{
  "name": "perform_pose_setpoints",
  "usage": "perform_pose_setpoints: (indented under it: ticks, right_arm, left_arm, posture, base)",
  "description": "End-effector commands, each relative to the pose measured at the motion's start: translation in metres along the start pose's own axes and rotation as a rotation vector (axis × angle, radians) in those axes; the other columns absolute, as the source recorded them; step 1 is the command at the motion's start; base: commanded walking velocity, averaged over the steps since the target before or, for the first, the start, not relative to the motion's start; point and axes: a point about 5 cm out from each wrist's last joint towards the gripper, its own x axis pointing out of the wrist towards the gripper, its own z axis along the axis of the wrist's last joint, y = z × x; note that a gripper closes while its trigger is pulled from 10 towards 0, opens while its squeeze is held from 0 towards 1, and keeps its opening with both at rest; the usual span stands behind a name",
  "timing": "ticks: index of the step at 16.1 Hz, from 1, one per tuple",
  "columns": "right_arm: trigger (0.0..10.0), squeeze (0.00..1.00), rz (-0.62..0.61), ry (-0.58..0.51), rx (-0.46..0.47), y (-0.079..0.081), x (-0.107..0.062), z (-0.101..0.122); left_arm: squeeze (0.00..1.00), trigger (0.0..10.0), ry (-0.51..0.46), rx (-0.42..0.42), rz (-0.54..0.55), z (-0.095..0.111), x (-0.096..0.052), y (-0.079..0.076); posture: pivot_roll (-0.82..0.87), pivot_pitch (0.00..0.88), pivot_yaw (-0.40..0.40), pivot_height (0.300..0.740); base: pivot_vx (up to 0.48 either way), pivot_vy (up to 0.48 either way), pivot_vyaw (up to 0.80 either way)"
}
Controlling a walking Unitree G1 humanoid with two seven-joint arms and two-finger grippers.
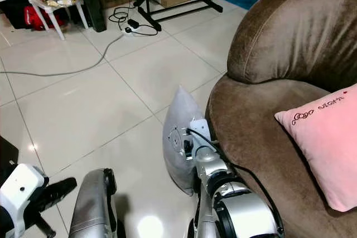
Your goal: Move the pillow to the sofa from floor
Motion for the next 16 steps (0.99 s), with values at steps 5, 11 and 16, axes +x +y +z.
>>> perform_pose_setpoints:
  ticks: [5,11,16]
  right_arm:
    - [0.0,0.0,0.044,0.011,0.017,0.007,0.0,-0.002]
    - [0.0,0.0,0.061,0.01,0.006,0.009,-0.001,-0.003]
    - [0.0,0.0,0.083,0.009,-0.015,0.013,-0.001,-0.005]
  left_arm:
    - [0.0,10.0,-0.008,0.01,0.009,0.005,-0.004,0.003]
    - [0.0,10.0,-0.004,0.014,0.003,0.006,-0.003,0.004]
    - [0.0,10.0,-0.004,0.013,0.0,0.006,-0.002,0.003]
  posture:
    - [0.12,0.137,-0.02,0.511]
    - [0.12,0.139,-0.014,0.511]
    - [0.11,0.132,-0.018,0.511]
  base:
    - [0.0,0.0,0.0]
    - [0.0,0.0,0.0]
    - [0.0,0.0,0.0]
